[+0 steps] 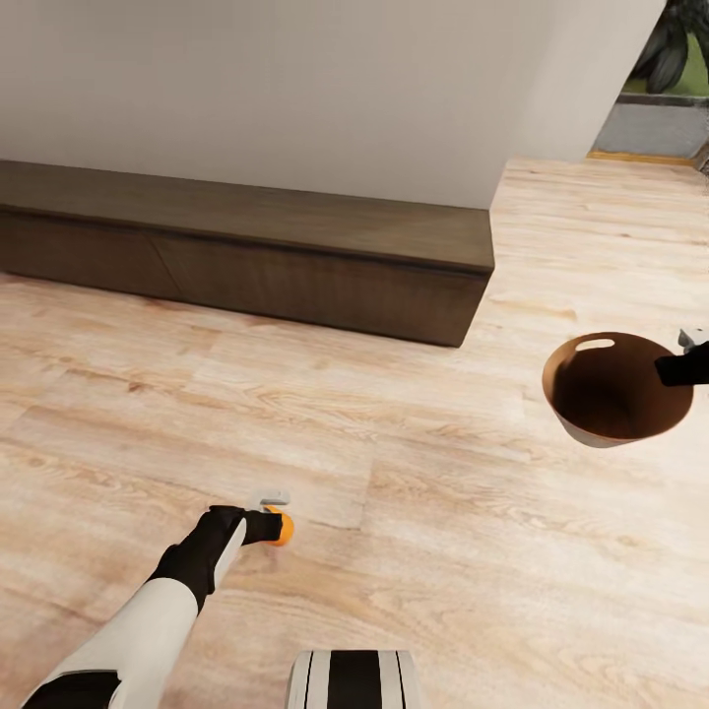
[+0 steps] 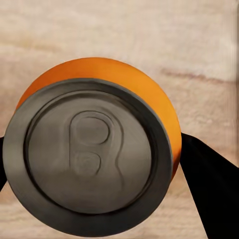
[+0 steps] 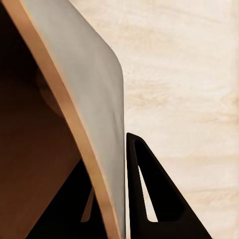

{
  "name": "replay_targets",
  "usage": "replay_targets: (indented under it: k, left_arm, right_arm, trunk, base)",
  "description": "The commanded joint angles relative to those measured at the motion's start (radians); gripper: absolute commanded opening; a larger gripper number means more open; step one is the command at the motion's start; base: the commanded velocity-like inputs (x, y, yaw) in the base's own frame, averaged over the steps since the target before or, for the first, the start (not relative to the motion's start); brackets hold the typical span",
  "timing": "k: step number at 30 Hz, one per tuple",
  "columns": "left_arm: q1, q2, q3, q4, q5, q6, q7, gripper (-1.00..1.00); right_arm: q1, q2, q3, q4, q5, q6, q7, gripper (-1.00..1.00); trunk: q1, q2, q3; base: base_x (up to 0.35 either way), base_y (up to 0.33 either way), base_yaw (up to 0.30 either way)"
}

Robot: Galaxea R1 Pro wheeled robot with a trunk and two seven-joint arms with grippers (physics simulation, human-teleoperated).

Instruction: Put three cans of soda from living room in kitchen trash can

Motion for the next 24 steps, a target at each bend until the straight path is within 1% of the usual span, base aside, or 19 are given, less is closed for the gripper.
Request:
replay_targets:
  k: [1,4,20,24]
  left_arm:
    - [0.0,0.0,0.0,0.0,-0.001,0.001,0.0,-1.0]
    - [0.0,0.0,0.0,0.001,-0.001,0.001,0.0,-1.0]
    - [-0.001,0.002,0.0,0.001,0.0,0.038,-0.013,-1.0]
    - [-0.001,0.002,0.0,0.003,-0.003,0.04,-0.011,-1.0]
  right_arm:
    - [0.0,0.0,0.0,0.0,0.002,0.0,0.002,-1.0]
    - [0.001,0.0,0.0,0.0,0.002,0.0,0.002,-1.0]
    - [0.005,0.007,-0.002,0.003,-0.001,0.0,0.007,-1.0]
    - [0.012,0.013,-0.001,0.004,-0.002,0.0,0.042,-1.0]
  trunk:
    - [0.0,0.0,0.004]
    - [-0.002,0.001,0.016]
    - [-0.063,0.113,0.066]
    - [-0.078,0.141,0.078]
  base:
    - [0.0,0.0,0.0]
    - [0.0,0.0,0.0]
    - [0.0,0.0,0.0]
    - [0.0,0.0,0.0]
